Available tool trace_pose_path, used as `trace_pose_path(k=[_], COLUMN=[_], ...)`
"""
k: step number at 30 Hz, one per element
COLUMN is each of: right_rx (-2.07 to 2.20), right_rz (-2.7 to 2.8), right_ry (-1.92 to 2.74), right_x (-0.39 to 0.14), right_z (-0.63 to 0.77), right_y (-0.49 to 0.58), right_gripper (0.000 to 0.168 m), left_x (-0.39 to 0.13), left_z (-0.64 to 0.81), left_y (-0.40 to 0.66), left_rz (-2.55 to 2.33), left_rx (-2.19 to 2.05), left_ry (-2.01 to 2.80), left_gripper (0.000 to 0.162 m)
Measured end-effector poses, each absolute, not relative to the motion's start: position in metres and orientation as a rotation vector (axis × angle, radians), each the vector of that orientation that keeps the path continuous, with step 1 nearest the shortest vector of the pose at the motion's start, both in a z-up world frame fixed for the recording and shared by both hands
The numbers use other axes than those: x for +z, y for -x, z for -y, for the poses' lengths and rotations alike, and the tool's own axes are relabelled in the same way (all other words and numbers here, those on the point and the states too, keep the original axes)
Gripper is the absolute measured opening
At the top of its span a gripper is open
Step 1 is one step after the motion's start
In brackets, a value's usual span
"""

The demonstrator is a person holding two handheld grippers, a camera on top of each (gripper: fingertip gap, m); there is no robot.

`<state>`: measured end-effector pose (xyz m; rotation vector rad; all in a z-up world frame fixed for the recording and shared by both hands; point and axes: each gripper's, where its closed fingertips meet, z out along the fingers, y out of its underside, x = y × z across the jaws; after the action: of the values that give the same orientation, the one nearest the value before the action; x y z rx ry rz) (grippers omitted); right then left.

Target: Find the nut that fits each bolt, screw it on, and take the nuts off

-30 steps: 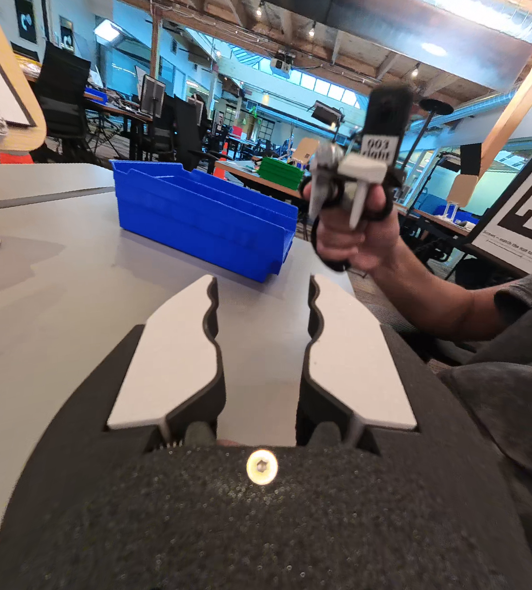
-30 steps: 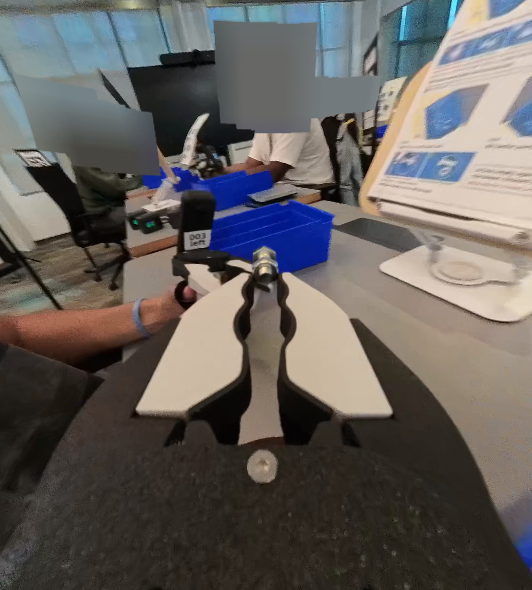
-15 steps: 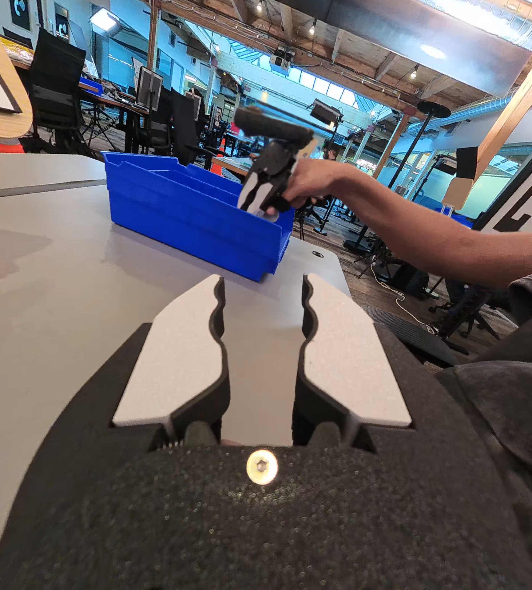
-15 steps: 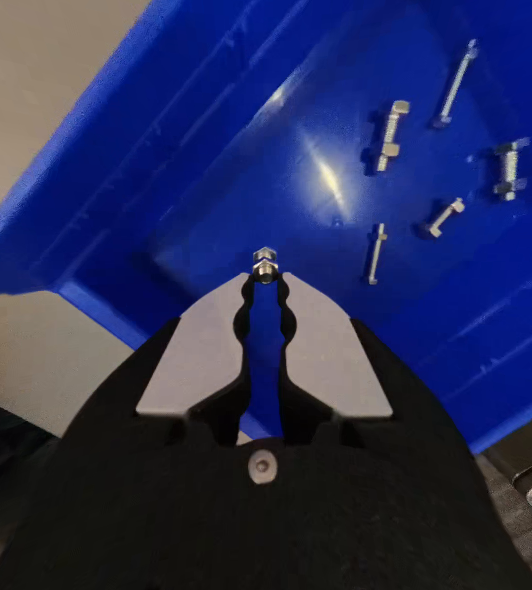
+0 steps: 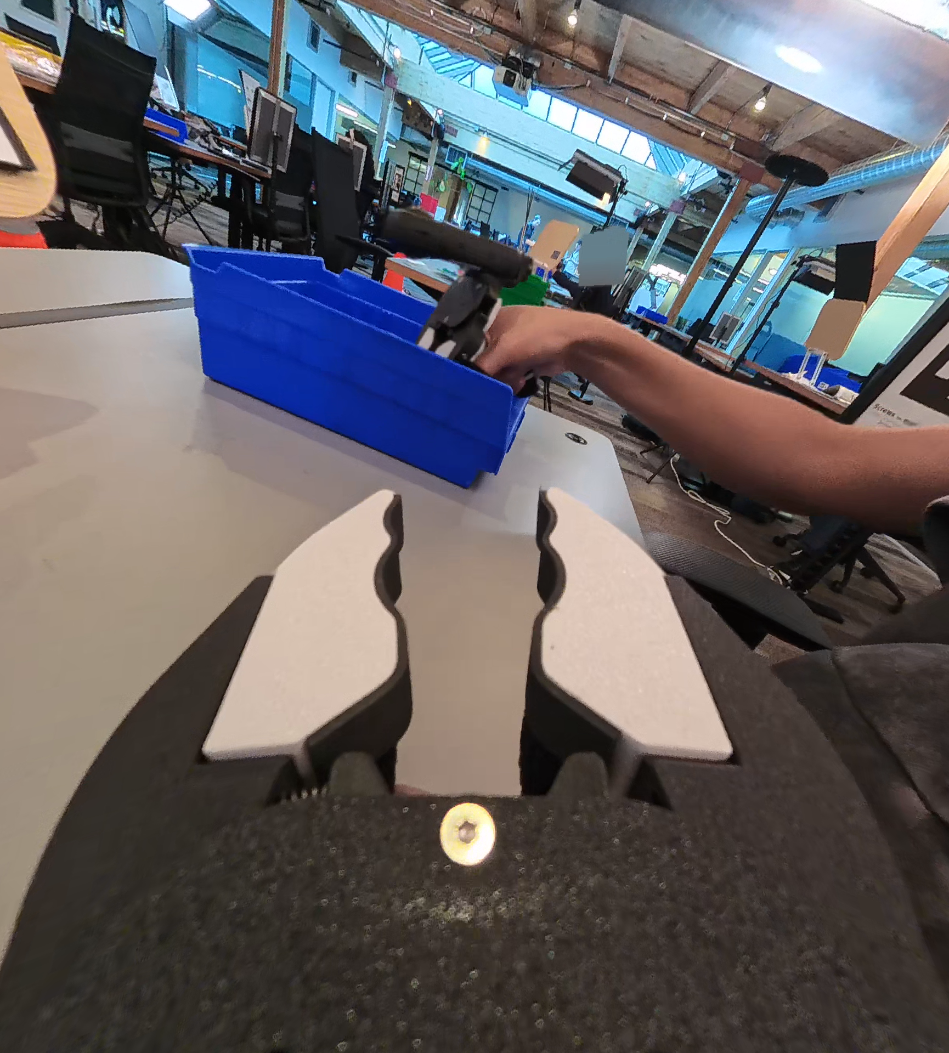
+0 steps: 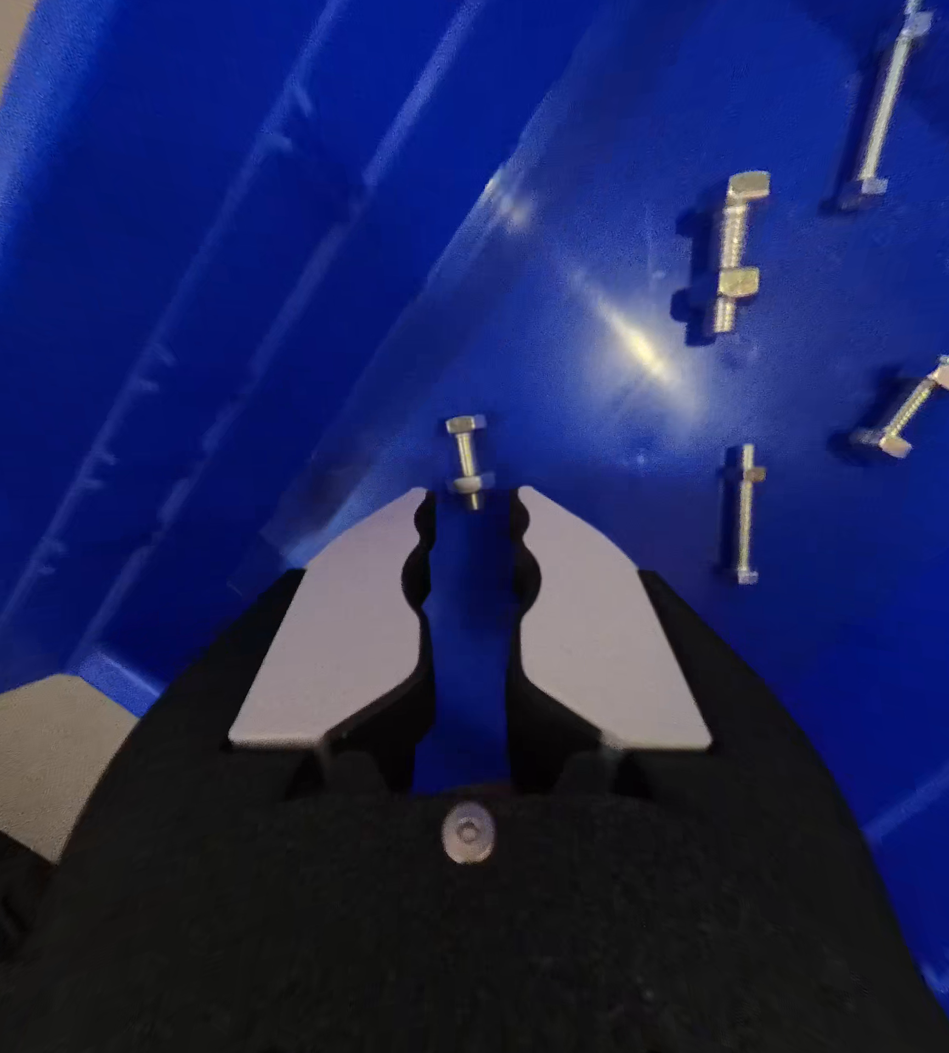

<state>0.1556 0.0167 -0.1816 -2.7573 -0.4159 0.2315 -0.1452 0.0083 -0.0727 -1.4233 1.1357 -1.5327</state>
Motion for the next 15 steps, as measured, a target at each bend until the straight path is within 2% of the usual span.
trace_pose_path(k=[3, 8, 15], right_rx=[0.176, 0.025, -0.216], right_rz=[0.336, 0.210, 0.016], right_ry=[2.632, 2.148, 1.611], right_x=[-0.155, -0.083, -0.043], right_z=[-0.004, 0.022, 0.078], right_y=[-0.162, -0.164, -0.183], right_gripper=[0.029, 0.035, 0.031], left_x=[-0.081, -0.101, -0.103], left_z=[-0.011, -0.023, -0.001], left_y=[0.141, 0.129, 0.094], left_rz=[-1.140, -1.074, -0.978], left_rx=[-1.471, -1.309, -0.952], left_ry=[1.466, 1.607, 1.723], left_gripper=[0.044, 0.044, 0.047])
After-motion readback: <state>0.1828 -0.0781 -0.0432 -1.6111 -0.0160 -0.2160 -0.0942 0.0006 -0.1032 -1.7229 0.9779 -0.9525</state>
